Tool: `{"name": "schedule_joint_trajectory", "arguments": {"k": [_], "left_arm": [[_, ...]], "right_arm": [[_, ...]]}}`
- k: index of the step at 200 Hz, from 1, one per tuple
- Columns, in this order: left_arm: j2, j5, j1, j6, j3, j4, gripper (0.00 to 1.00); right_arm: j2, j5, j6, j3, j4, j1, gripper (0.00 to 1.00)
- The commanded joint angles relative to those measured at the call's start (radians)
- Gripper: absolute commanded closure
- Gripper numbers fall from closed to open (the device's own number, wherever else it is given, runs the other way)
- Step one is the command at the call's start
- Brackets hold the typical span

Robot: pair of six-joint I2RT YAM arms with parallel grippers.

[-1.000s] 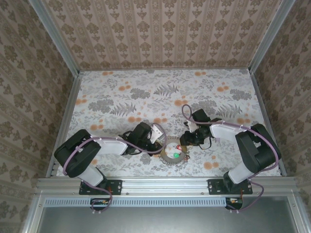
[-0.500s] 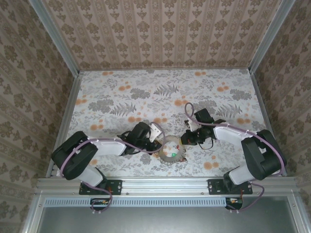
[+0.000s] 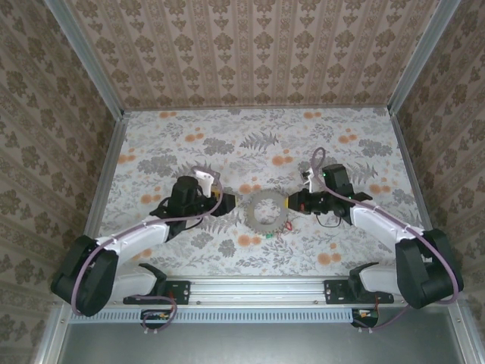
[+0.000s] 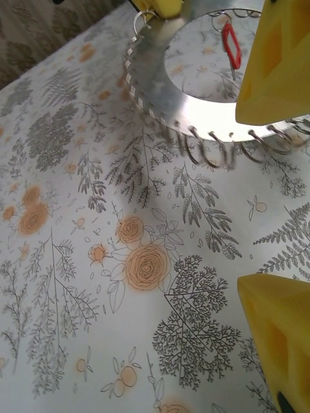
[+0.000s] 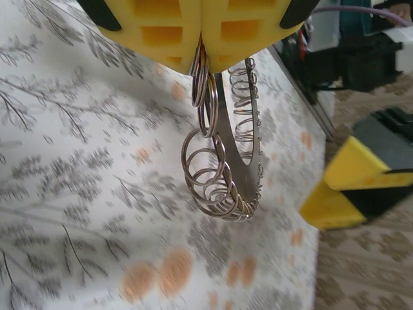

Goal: Put the keys on the keyring

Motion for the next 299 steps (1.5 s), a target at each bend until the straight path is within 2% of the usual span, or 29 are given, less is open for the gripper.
{"name": "schedule_joint_trajectory", "arguments": {"k": [1,50,120,144,170,231,268,281,299], "left_arm": [[0.023,0.136,0.024,-0.109,0.032,0.034,0.36],[0.130,0.294,0.024,-0.208,0.110,0.119,0.31],[0.195,0.334,0.016,-0.251,0.149,0.182,0.31],[0.199,0.346,0.014,-0.263,0.165,0.207,0.34],[0.193,0.364,0.014,-0.281,0.176,0.250,0.44],[0.149,0.380,0.018,-0.324,0.207,0.294,0.75],[0.088,0.368,0.033,-0.329,0.215,0.284,0.87],[0.068,0.365,0.040,-0.336,0.217,0.289,0.92],[0.048,0.372,0.044,-0.340,0.227,0.295,1.00]], "right_arm": [[-0.041,-0.070,0.105,-0.005,0.131,-0.017,0.99],[-0.055,-0.051,0.185,0.013,0.208,-0.023,0.98],[-0.052,-0.064,0.265,0.018,0.314,-0.023,0.98],[-0.049,-0.074,0.274,0.022,0.326,-0.022,0.98],[-0.049,-0.088,0.274,0.027,0.333,-0.023,0.97],[-0.074,-0.103,0.292,0.033,0.374,-0.023,0.94],[-0.103,-0.071,0.266,0.041,0.345,-0.022,0.86],[-0.116,-0.056,0.258,0.042,0.336,-0.023,0.80],[-0.134,-0.048,0.248,0.046,0.328,-0.023,0.79]]}}
